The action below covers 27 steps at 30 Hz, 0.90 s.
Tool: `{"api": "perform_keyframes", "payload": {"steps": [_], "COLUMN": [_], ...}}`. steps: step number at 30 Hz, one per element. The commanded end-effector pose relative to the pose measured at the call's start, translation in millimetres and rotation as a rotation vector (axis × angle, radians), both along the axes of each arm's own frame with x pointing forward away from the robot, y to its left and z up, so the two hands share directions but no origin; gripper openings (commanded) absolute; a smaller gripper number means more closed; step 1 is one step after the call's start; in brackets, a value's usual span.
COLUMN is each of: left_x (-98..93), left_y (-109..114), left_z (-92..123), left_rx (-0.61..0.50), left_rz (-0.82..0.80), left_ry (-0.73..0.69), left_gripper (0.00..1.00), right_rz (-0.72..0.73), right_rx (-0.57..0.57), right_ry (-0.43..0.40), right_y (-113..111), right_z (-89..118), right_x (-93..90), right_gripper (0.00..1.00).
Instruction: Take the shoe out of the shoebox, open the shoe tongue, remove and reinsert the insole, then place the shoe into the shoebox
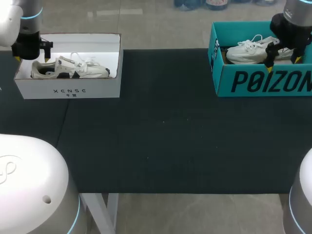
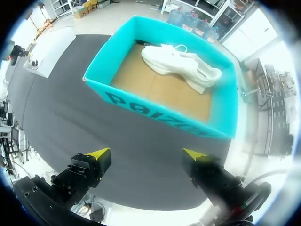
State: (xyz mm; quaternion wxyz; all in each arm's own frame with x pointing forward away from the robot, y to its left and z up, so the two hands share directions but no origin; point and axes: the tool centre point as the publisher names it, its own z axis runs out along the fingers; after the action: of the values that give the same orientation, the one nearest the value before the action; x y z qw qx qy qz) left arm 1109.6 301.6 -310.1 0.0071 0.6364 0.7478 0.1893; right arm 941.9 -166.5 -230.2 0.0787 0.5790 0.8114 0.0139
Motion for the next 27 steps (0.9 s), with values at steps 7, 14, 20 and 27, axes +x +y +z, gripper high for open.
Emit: {"api": "perform_keyframes", "payload": {"steps": [7,14,20,27], "left_x": [-0.6,-0.6,-0.6,-0.6], "left_y": [0.0,0.0,0.0,0.0], "left_z": [-0.1,-0.1,-0.1,-0.1], "left_rx": [0.001,0.001,0.001,0.001], "left_rz": [-0.001,-0.001,-0.001,-0.001], "left_ry": [-0.002,-0.002,-0.002,-0.002], "left_gripper": [1.0,1.0,1.0,1.0], "right_rz": [-0.015,-0.133,-0.191,-0.224], "right_rx": [0.006,0.044,0.013,0.02], "right_ry": [0.08,0.122,0.142,0.113], "right_y": [-3.4,-39.3,-64.9,-86.5], "right_z": [2.5,-5.8,-30.3,-43.0], "right_x": [24.1,92.5,141.9,172.8], "right_gripper": [1.0,1.0,1.0,1.0]}}
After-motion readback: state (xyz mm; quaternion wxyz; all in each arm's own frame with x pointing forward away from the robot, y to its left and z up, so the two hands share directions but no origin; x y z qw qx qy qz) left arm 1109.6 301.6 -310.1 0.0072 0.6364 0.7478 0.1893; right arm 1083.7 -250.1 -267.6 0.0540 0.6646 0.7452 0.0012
